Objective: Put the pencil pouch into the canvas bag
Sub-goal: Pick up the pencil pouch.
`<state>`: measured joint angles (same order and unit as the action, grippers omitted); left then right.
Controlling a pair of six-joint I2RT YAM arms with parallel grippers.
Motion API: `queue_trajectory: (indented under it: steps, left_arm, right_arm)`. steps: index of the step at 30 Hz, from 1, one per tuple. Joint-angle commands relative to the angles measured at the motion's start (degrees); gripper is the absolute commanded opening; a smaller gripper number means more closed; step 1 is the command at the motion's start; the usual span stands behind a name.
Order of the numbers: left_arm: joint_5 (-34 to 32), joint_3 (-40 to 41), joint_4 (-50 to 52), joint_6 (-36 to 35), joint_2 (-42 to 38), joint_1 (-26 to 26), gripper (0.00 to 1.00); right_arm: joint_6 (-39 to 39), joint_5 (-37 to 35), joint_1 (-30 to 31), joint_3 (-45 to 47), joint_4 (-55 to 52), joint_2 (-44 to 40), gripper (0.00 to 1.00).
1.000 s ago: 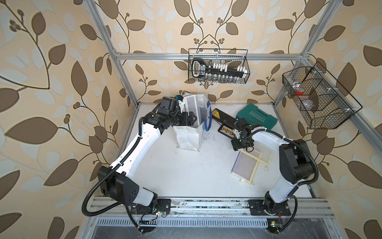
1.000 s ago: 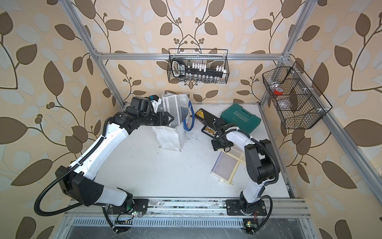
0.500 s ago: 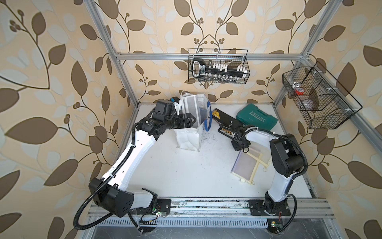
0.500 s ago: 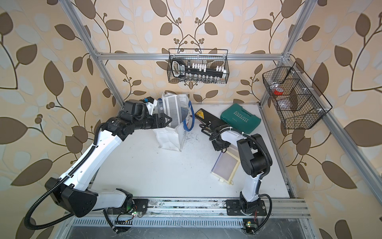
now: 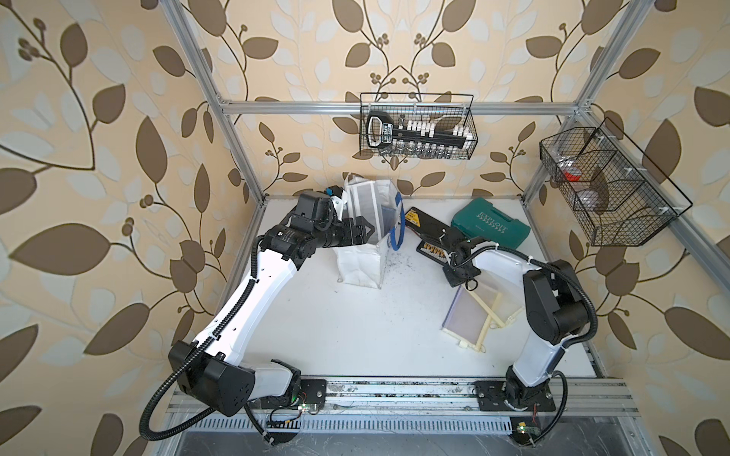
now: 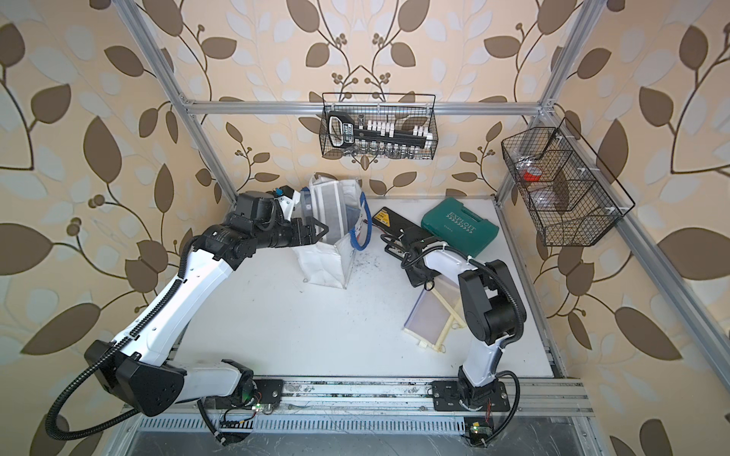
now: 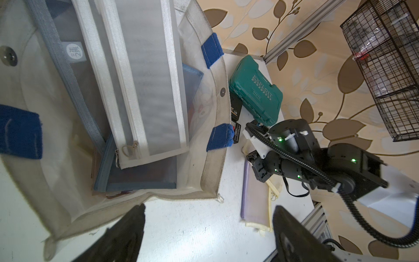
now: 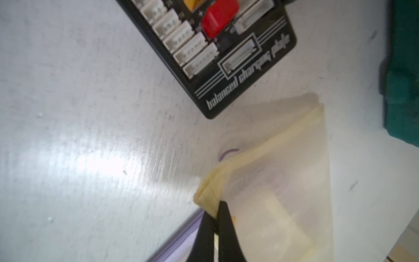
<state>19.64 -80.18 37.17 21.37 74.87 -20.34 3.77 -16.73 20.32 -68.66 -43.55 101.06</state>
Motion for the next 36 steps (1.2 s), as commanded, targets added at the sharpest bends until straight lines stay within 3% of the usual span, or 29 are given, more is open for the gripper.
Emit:
queue_trajectory:
  steps: [1, 12, 17, 26, 36]
  left_arm:
    - [2.64, 0.55, -0.43, -2.19, -2.51, -0.49, 0.89]
    - [13.29, 3.84, -3.47, -6.24, -4.36, -1.26, 0.91]
    - [18.17, 6.16, -6.21, -4.62, -5.32, -1.81, 0.91]
    - [22.94, 7.67, -10.15, -2.38, -6.66, -2.25, 0.92]
    - [28.78, 5.65, -15.15, 0.32, -6.10, -2.25, 0.92]
  right_arm:
    - [0.26, 1.90, 0.67, -4.37, -5.10, -6.30, 0.00]
    - [-0.22, 19.23, 5.27, -12.41, -9.81, -23.66, 0.00]
    - [-0.33, 28.00, 5.96, -15.68, -10.29, -28.62, 0.00]
    - [-2.00, 39.21, 7.56, -26.83, -11.30, -28.09, 0.00]
    - [-1.99, 50.48, 7.55, -30.81, -7.57, -27.71, 0.00]
